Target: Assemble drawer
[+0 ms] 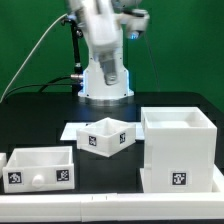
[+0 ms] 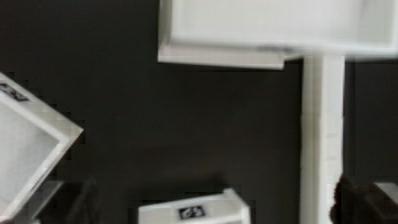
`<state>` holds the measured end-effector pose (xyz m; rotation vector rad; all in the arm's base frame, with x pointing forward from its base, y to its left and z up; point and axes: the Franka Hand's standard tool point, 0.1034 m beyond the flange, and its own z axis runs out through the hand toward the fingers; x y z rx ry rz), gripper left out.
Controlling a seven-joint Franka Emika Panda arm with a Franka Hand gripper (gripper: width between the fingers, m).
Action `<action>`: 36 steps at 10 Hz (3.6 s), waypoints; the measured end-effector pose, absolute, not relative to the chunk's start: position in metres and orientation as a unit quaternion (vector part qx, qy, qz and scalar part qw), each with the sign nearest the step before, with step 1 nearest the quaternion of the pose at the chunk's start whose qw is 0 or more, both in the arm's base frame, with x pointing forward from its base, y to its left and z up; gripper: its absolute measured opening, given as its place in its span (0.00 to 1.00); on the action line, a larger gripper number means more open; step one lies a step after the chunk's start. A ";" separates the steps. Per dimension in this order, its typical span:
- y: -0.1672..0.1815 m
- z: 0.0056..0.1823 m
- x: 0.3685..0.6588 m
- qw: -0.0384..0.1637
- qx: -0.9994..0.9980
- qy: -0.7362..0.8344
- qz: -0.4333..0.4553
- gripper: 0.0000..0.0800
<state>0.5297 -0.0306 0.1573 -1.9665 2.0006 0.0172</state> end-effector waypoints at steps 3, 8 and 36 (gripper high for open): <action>-0.028 0.145 0.519 0.149 -0.756 0.637 -0.014 0.81; -0.057 0.141 0.550 0.133 -0.870 0.471 -0.059 0.81; -0.156 0.091 0.588 0.129 -0.148 0.978 0.077 0.81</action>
Offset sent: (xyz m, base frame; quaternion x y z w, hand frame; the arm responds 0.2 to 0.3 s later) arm 0.0169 0.0023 -0.0078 -0.0310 0.0378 -0.0925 0.9945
